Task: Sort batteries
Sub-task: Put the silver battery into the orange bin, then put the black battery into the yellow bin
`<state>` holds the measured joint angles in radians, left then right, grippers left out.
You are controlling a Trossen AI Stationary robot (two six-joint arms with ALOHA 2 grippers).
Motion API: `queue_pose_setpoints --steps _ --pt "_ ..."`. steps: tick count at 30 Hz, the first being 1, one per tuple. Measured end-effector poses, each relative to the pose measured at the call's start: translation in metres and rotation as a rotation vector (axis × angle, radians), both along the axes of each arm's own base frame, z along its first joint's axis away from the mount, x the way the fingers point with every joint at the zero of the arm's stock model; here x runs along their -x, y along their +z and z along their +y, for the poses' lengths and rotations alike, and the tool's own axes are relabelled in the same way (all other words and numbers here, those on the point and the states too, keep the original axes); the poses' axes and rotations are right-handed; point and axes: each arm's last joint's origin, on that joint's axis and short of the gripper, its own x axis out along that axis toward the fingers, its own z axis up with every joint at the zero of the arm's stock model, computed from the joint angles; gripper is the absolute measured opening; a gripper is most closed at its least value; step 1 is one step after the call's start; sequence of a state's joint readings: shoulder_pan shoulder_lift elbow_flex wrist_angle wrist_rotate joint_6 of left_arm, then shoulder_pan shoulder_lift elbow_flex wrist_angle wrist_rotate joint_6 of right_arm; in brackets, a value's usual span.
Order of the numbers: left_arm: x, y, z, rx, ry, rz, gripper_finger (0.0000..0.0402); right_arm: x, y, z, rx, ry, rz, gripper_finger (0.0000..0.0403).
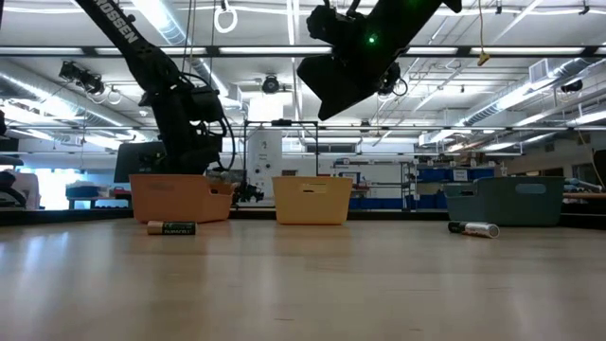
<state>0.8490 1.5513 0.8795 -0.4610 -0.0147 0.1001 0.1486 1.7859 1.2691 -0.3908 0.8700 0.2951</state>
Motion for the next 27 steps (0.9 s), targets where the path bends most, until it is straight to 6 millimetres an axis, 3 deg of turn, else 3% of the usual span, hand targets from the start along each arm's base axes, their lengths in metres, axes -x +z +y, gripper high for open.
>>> queue_pose_setpoints --steps 5,8,11,15,18,23,27 --pt "0.000 0.000 0.000 -0.006 -0.001 -0.004 0.0150 0.000 0.000 0.000 0.001 0.001 0.001 0.0014" --pt "0.000 0.001 0.001 -0.045 -0.040 0.033 0.0151 0.000 0.000 0.000 0.001 0.001 0.001 0.0016" --pt "-0.001 0.007 0.002 -0.133 -0.056 0.065 0.0124 0.000 0.000 0.000 0.005 0.005 0.006 0.0020" --pt "-0.005 0.037 -0.005 -0.263 -0.075 -0.054 0.0058 0.000 0.000 0.000 0.005 0.005 0.007 0.0016" --pt "-0.004 0.064 -0.018 -0.345 -0.124 -0.147 0.0011 0.000 0.000 0.000 0.011 0.010 0.016 0.0013" --pt "-0.001 0.100 -0.057 -0.397 -0.247 -0.272 0.0012 0.003 -0.002 0.000 0.014 0.008 0.053 0.0016" --pt "-0.008 0.114 -0.094 -0.394 -0.397 -0.346 0.0006 0.005 -0.010 -0.001 -0.012 0.010 0.050 0.0008"
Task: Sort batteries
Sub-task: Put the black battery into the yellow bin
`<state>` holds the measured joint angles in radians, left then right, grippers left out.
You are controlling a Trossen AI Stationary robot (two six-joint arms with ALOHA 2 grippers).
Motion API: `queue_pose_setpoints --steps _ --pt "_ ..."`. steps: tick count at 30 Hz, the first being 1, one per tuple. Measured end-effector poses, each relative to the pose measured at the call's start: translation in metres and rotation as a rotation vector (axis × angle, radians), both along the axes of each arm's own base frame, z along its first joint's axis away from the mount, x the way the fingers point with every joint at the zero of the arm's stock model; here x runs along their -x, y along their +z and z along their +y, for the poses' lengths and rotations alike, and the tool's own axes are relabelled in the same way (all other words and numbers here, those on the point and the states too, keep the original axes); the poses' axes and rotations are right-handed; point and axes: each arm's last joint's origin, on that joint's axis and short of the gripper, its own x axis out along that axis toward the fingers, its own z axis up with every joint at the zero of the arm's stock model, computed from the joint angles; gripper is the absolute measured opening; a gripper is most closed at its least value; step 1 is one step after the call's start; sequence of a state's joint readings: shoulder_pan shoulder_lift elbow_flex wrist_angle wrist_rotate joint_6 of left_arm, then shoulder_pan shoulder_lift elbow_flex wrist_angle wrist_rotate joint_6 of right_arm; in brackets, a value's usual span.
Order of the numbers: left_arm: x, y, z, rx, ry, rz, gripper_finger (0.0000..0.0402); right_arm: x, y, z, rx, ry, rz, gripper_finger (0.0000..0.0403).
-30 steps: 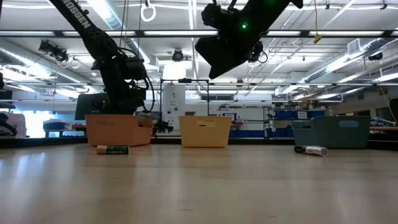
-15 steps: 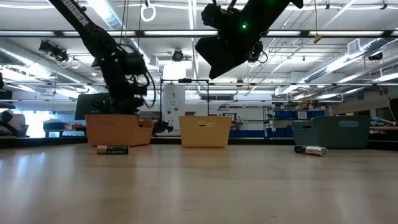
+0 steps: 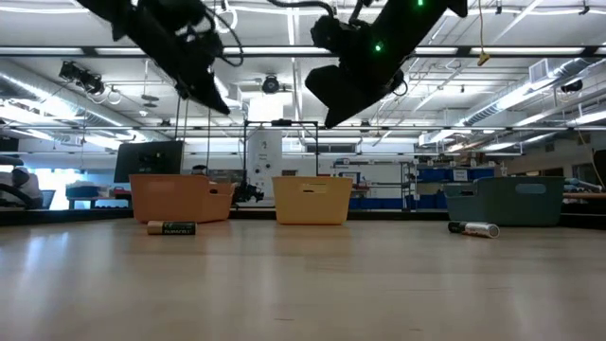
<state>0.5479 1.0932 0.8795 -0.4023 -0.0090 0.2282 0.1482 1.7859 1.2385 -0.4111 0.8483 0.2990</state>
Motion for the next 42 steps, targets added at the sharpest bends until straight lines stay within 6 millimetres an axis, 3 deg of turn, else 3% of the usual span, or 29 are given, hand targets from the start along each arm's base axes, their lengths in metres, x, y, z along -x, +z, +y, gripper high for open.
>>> queue_pose_setpoints --steps 9,15,23,30,42 --pt "-0.023 0.001 -0.072 0.024 -0.280 0.011 0.0004 0.014 -0.058 -0.005 -0.199 0.163 -0.164 0.0007" --pt "-0.027 -0.016 -0.103 0.077 -0.349 0.021 0.0003 0.022 -0.069 -0.001 -0.237 0.241 -0.255 0.0007" --pt "-0.015 -0.063 -0.123 0.222 -0.319 0.118 0.0005 0.023 -0.069 0.007 -0.237 0.266 -0.256 0.0008" --pt "-0.007 -0.088 -0.139 0.308 -0.330 0.141 0.0031 0.023 -0.069 0.008 -0.236 0.273 -0.258 0.0013" --pt "-0.008 -0.119 -0.156 0.393 -0.316 0.089 0.0145 0.023 -0.068 0.008 -0.236 0.273 -0.260 0.0013"
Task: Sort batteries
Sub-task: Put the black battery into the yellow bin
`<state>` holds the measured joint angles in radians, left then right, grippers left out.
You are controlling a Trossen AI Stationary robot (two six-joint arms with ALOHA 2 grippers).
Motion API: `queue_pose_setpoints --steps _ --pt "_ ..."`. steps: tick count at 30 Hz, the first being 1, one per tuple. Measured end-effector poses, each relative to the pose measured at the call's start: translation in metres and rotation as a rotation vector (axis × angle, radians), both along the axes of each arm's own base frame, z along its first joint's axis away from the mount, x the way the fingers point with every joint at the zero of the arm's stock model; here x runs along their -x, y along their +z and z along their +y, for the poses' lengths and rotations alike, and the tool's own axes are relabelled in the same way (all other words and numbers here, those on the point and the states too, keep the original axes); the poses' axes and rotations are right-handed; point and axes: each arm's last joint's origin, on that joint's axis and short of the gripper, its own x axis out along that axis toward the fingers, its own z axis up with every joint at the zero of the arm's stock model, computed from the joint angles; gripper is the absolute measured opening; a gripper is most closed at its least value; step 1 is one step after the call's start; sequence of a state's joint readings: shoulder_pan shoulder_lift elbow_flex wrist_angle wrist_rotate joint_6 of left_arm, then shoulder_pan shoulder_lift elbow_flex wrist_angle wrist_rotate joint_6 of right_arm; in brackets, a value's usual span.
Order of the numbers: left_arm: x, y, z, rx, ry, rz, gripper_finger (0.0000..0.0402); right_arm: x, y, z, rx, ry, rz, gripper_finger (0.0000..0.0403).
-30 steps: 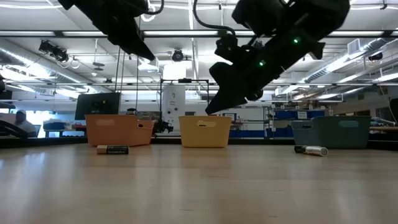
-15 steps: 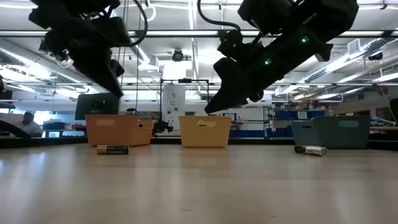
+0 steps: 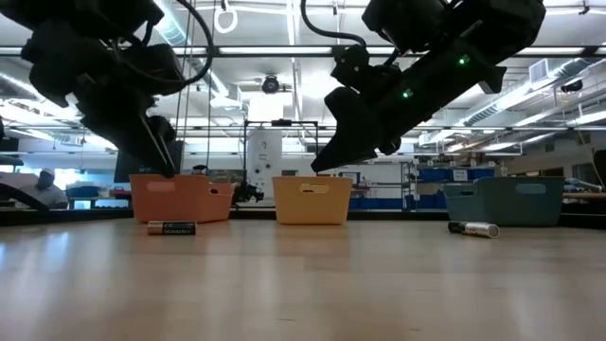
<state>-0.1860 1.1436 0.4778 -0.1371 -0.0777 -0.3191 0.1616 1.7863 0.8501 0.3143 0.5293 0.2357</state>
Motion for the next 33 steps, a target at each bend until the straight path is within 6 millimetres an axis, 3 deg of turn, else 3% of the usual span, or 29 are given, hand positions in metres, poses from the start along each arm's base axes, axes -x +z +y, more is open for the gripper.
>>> queue_pose_setpoints --steps 9,15,21,29,33 --pt "-0.016 -0.032 -0.001 -0.064 0.042 0.093 0.0222 0.000 0.000 0.000 -0.001 0.000 -0.004 0.0013" --pt "-0.021 -0.043 -0.003 -0.048 0.021 0.146 0.0231 0.000 0.000 0.000 -0.001 0.000 -0.004 0.0013" --pt "-0.019 -0.046 -0.001 -0.119 0.015 0.180 0.0182 0.000 0.001 0.000 -0.001 0.000 -0.006 0.0012" --pt "-0.021 -0.043 0.003 -0.147 0.032 0.192 0.0051 0.000 0.001 0.000 0.000 0.000 -0.006 0.0012" --pt "-0.033 -0.027 0.009 -0.169 0.054 0.192 0.0045 0.000 0.001 0.000 0.001 0.001 -0.005 0.0012"
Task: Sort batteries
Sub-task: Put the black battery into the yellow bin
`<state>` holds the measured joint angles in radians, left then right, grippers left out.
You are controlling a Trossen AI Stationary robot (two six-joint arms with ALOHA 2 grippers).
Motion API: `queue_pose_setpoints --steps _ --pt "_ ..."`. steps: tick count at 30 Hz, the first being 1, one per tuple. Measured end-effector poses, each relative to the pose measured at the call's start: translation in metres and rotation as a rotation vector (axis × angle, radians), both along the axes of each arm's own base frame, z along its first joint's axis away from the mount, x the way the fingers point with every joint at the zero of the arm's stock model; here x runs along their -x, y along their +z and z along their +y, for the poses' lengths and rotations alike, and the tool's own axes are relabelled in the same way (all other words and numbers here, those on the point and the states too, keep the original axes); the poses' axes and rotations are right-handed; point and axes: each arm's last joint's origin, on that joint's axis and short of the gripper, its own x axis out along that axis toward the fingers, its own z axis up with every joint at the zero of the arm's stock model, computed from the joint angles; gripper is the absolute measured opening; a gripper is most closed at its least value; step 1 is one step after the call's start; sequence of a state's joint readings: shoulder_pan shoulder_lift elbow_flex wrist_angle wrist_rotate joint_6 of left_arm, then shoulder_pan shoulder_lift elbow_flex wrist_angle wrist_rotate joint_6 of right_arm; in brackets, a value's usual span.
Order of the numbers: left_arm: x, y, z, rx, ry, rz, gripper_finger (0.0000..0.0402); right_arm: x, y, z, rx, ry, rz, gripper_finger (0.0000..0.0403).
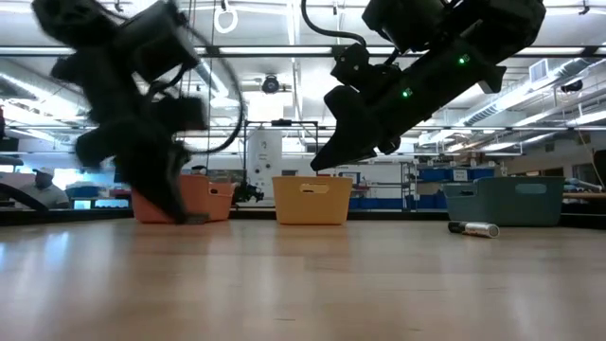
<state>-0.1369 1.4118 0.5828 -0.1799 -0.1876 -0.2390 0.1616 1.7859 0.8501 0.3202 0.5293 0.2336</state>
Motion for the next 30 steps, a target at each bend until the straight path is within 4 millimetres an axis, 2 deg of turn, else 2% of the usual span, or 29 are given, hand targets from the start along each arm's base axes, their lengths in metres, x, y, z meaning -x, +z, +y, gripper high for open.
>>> queue_pose_setpoints --steps 4,8,12,16,20,24,30 --pt "-0.015 0.025 0.010 -0.055 -0.010 0.003 0.0045 0.000 0.000 0.001 0.001 0.002 0.000 0.0013" --pt "-0.034 0.053 0.032 -0.131 0.009 -0.084 0.0045 0.000 0.000 0.001 0.001 0.003 0.001 0.0012" --pt "-0.041 0.072 0.066 -0.201 0.065 -0.110 0.0045 0.001 0.000 0.003 0.002 0.009 0.004 0.0013" --pt "-0.049 0.094 0.103 -0.266 0.110 -0.211 0.0045 0.001 0.000 0.006 0.007 0.021 0.004 0.0013" --pt "-0.065 0.109 0.139 -0.298 0.121 -0.238 0.0045 0.001 0.000 0.005 0.007 0.020 0.003 0.0012" --pt "-0.091 0.106 0.174 -0.286 0.107 -0.138 0.0045 0.000 0.000 0.004 0.007 0.017 0.002 0.0013" --pt "-0.126 0.085 0.215 -0.205 0.067 -0.022 0.0045 0.001 0.000 0.005 0.010 0.020 0.004 0.0012"
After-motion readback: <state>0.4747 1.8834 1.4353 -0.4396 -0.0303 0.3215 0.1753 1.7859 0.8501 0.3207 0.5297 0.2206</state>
